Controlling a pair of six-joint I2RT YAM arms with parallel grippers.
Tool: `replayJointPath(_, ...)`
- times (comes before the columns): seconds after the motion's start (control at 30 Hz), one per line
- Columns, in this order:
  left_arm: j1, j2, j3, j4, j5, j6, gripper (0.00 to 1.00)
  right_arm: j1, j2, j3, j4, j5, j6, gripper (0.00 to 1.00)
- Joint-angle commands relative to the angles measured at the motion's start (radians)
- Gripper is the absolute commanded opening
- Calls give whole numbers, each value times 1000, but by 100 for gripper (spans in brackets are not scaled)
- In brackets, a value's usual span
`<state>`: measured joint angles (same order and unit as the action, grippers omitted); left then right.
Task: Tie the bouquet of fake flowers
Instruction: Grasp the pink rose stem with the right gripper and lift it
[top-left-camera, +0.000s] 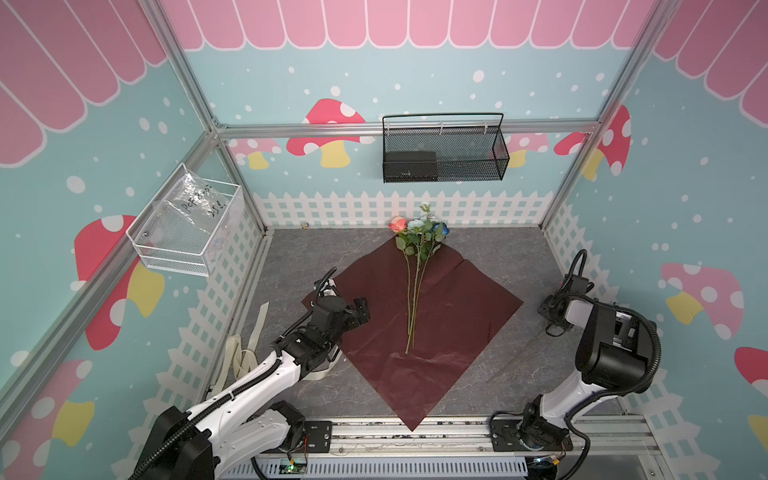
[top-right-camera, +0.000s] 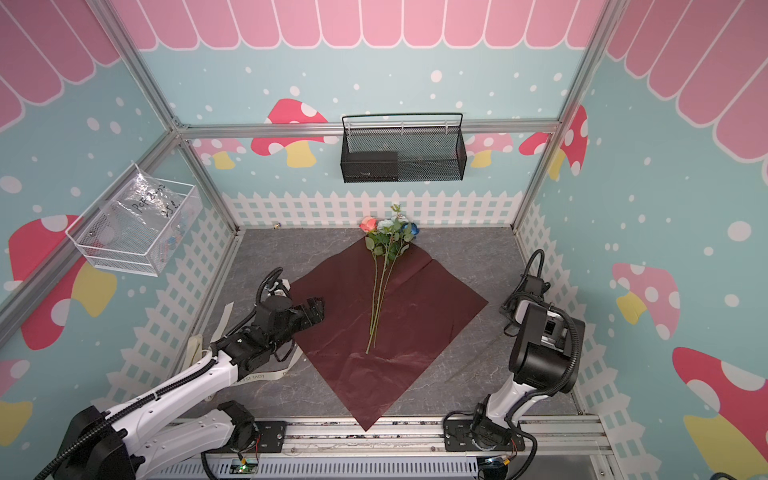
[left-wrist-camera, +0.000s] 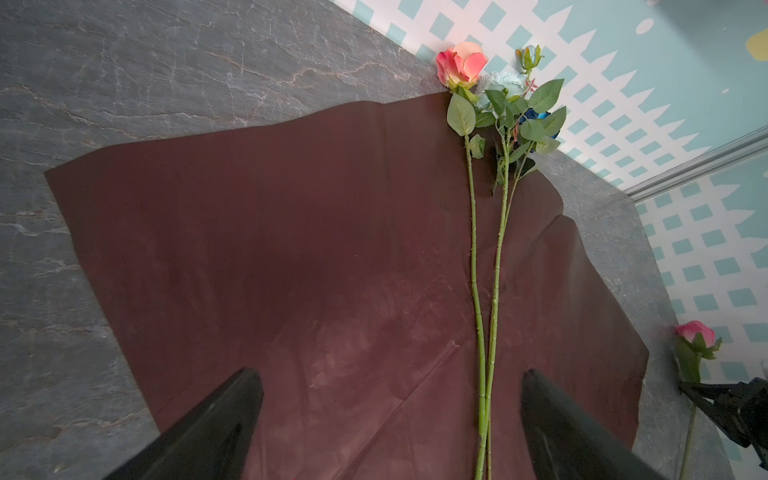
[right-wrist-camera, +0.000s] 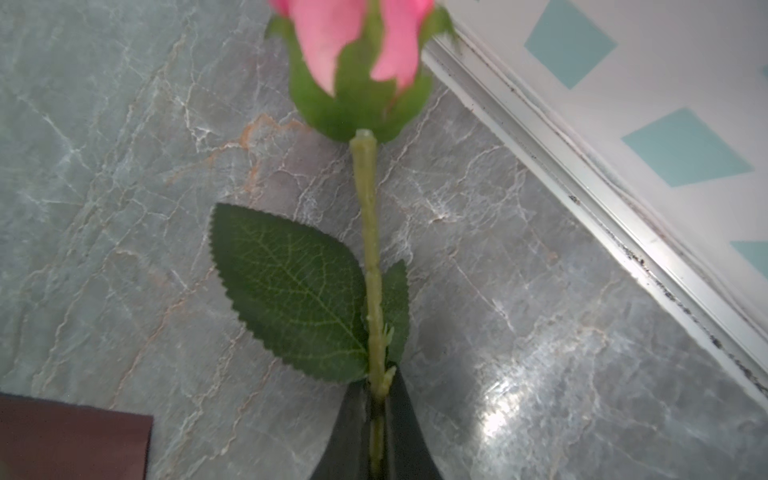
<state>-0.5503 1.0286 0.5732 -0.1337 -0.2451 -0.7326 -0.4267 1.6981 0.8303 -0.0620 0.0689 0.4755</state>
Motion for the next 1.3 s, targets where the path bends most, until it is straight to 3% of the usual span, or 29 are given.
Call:
replayJointPath(0.0, 6, -7, 22, -1, 4, -7, 100, -3, -23, -29, -38, -55, -5, 3)
replayJointPath(0.7, 4, -1, 16, 13, 3, -16, 100, 20, -359, -7, -45, -318, -17, 0)
replayJointPath(1.27, 5, 49, 13, 54, 15, -45, 100, 262, -335, 207, -81, -358, 27, 0)
